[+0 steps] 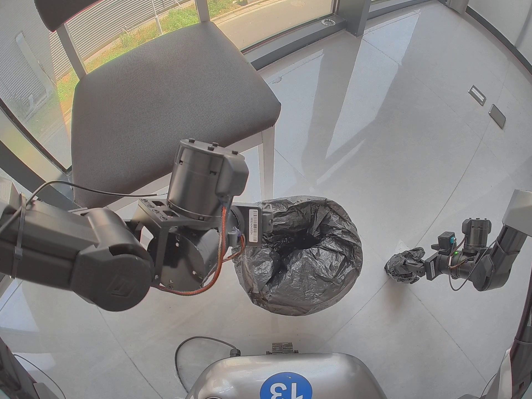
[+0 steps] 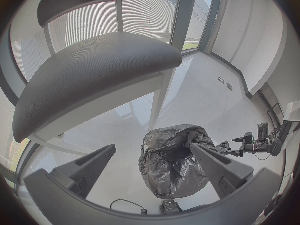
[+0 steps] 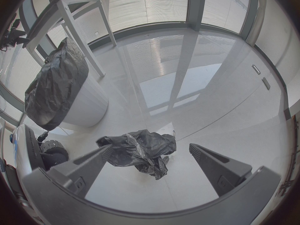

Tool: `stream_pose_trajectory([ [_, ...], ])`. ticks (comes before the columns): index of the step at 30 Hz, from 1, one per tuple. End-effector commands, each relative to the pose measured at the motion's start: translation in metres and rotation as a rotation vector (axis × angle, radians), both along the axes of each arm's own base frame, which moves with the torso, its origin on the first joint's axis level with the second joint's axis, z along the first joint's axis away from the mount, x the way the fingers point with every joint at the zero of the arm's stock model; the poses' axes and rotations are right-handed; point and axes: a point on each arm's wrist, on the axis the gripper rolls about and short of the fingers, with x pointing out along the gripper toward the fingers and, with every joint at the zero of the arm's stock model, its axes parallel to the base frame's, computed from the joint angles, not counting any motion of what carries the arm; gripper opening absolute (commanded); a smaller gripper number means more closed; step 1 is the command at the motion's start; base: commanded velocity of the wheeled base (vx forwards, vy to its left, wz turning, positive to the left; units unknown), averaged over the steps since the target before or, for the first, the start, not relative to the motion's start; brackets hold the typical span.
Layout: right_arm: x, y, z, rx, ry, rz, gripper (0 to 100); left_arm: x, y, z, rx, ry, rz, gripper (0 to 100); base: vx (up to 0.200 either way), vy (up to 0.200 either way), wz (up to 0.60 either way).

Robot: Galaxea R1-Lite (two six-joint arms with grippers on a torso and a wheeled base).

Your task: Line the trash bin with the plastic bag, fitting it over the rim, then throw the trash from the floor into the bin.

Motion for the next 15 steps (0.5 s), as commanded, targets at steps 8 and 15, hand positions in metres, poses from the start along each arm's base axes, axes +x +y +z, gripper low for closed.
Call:
stream_pose_trajectory([
  [8,0.017,-0.003,-0.043,0.009,0.066,-0.001,100,0.002,0.004,-0.003,0.006,0.004,0.017,100,0.000,0.000,0.00],
  [15,0.021,-0.003,-0.066,0.010,0.106,0.005,0,0.002,0.007,-0.001,-0.002,0.001,0.024,100,0.000,0.000,0.00],
])
